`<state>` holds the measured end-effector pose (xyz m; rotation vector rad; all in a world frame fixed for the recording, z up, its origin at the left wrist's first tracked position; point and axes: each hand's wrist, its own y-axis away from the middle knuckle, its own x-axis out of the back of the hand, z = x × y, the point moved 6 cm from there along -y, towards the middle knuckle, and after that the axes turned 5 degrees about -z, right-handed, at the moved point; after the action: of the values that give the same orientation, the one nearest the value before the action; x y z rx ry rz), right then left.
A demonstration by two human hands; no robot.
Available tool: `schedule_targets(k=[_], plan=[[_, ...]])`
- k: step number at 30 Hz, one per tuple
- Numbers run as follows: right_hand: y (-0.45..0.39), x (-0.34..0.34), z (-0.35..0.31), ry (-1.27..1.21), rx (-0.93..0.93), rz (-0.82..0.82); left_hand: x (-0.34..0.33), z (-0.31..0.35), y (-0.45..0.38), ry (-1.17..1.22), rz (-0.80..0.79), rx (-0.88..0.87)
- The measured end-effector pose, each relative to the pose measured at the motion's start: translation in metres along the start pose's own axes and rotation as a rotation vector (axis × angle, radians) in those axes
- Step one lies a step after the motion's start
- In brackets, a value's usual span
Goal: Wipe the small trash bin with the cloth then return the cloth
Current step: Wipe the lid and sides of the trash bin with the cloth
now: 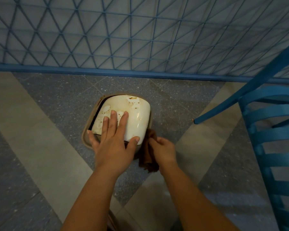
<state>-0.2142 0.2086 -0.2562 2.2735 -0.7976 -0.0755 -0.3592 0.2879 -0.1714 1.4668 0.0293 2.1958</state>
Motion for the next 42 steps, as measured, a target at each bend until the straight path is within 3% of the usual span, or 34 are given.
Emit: schedule_targets(k=[2,5,8,13,15,18,22,24,27,32,36,39,42], plan=[[0.016,0.010,0.001,-0.065,0.061,0.067,0.001,0.001,0.000,0.035,-0.017,-0.003],[0.051,0.016,-0.013,-0.298,0.299,0.168,0.003,0.002,-0.001,0.212,-0.046,0.016],[0.085,-0.008,-0.029,-0.059,0.636,0.116,0.005,0.001,-0.001,0.421,-0.044,0.044],[0.069,-0.032,-0.061,0.178,0.786,0.160,0.009,0.003,0.003,0.506,-0.040,0.041],[0.044,-0.030,-0.087,0.210,0.742,0.169,0.009,0.005,0.004,0.535,-0.064,0.061],[0.000,-0.022,-0.097,0.005,0.540,0.172,0.007,0.003,0.004,0.572,-0.063,0.088],[-0.007,-0.023,-0.050,-0.196,0.314,0.193,0.009,0.005,0.006,0.567,-0.055,0.107],[0.018,-0.022,-0.027,-0.184,0.310,0.257,0.007,0.004,0.006,0.548,-0.052,0.105],[0.056,-0.023,-0.018,-0.059,0.474,0.285,0.004,0.001,0.002,0.503,-0.031,0.059],[0.051,-0.030,-0.079,0.247,0.801,0.221,0.004,0.001,0.002,0.424,-0.005,0.038],[0.007,-0.020,-0.106,0.099,0.630,0.246,0.002,0.001,0.001,0.416,-0.025,0.050],[-0.011,-0.016,-0.079,-0.003,0.435,0.236,0.003,0.003,0.000,0.268,-0.017,0.038],[-0.006,-0.014,-0.043,0.069,0.319,0.246,0.003,0.001,0.000,0.181,-0.014,0.018]])
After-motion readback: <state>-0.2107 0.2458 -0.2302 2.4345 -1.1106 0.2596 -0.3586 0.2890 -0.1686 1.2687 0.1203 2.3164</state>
